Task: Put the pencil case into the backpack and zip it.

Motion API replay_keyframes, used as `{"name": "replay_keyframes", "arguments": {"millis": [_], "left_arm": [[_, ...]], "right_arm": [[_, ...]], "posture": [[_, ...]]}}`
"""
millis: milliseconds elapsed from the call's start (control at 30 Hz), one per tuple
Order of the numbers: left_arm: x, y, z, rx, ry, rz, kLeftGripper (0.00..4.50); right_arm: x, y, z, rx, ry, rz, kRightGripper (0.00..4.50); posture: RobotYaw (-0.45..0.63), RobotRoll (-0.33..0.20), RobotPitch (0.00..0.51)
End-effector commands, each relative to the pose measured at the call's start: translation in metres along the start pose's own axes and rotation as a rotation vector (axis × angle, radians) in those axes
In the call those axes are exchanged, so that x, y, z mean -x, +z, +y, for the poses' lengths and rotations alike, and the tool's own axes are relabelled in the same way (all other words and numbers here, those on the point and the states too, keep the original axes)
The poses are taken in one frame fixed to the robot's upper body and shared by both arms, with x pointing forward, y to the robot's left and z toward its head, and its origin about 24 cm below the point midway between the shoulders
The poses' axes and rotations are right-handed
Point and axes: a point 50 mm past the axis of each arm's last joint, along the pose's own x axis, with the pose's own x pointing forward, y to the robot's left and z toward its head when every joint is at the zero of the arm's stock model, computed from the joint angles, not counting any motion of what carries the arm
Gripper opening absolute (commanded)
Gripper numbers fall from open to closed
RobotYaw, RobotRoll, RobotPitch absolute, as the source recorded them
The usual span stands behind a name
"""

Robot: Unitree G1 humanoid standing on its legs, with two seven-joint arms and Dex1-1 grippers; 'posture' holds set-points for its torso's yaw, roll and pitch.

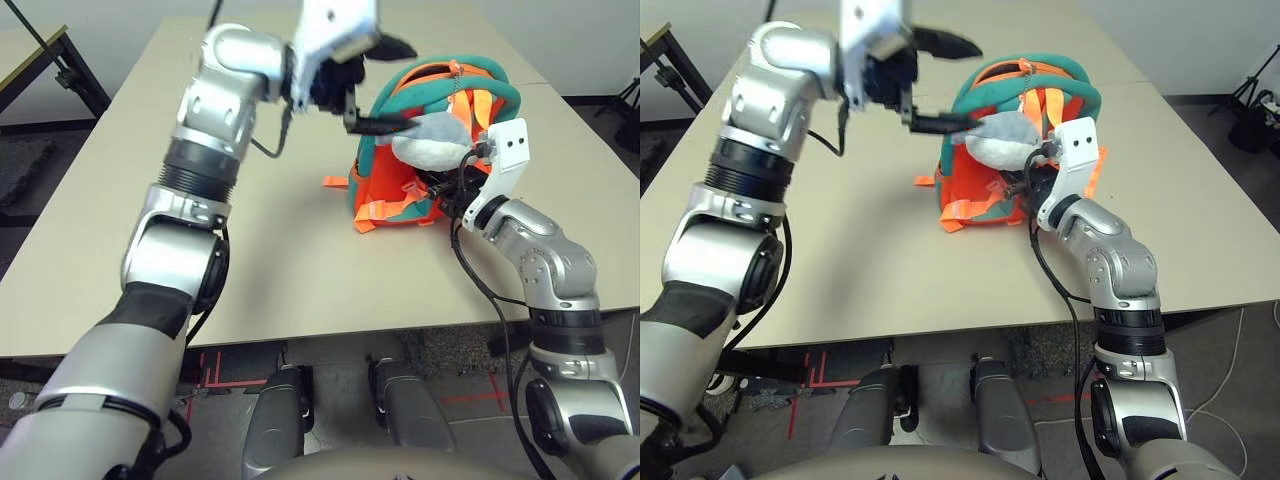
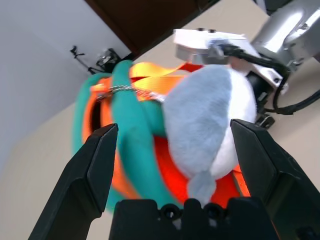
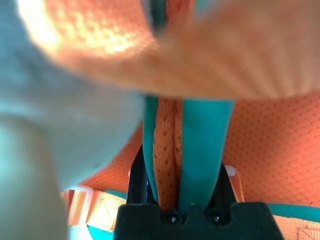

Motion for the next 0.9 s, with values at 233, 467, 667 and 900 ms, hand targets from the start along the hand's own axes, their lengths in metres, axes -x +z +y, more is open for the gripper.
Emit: {"name": "replay_keyframes", "arguments": {"millis": [233, 467, 667, 900], "left_arm": [[-0.019, -0.004, -0.009, -0.008, -0.073, 0.002, 4.5], [-0.024, -0.008, -0.016, 0.034, -0.125, 0.02, 4.5], [-0.024, -0.011, -0.016, 0.044, -0.115, 0.066, 4.5], [-0.03, -0.023, -0.013, 0.037, -0.051, 0.121, 4.5]], "right_arm": [[0.002, -0.019, 0.002, -0.032, -0.005, 0.076, 0.22], [0.001, -0.02, 0.002, -0.034, -0.007, 0.076, 0.22], [0.001, -0.021, 0.002, -0.035, -0.006, 0.079, 0.22], [0.001, -0.02, 0.002, -0.035, -0.004, 0.077, 0.22]], "posture": [[-0.19, 0.0, 0.126], [-0.19, 0.0, 0.127], [-0.19, 0.0, 0.128], [-0.19, 0.0, 0.126]]}}
